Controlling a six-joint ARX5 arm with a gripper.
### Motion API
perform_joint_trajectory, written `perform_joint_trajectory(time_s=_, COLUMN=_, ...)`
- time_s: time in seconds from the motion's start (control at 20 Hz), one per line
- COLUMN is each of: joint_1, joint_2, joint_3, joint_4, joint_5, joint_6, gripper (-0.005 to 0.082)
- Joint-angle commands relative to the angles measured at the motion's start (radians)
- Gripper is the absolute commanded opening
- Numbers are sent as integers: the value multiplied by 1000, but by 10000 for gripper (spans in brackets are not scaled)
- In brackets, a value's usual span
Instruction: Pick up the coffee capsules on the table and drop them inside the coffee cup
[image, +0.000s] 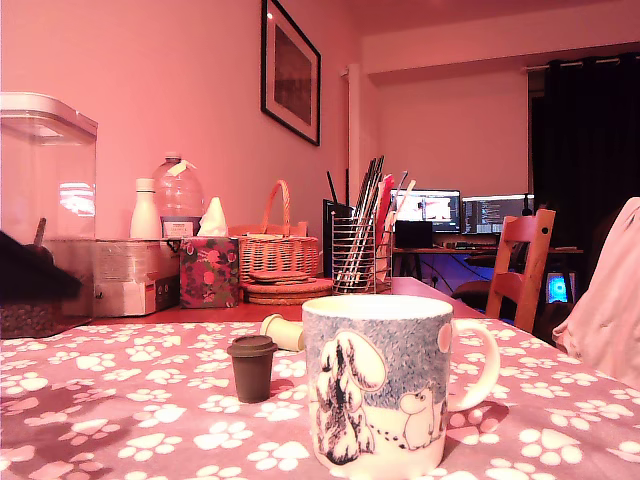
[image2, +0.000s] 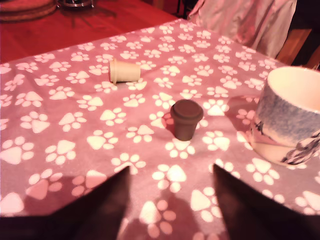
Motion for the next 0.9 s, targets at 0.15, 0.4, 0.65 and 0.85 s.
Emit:
perform_joint_trajectory(time_s=0.15, joint_1=-35, joint_2=130, joint_3=5, joint_4=134, joint_5=3, joint_6=33, gripper=558)
perform_joint_trajectory(time_s=0.4, joint_1=-72, joint_2=274, joint_3=5, joint_4=274, joint_5=4, joint_6=32, gripper=558)
perform_joint_trajectory(time_s=0.65, joint_1=-73, joint_2=435, joint_3=6, joint_4=436, joint_5=2, joint_6=31, gripper=558)
perform_joint_trajectory(time_s=0.85, joint_1=-73, joint_2=551, joint_3=21, joint_4=541, joint_5=2, joint_6=24, gripper=554)
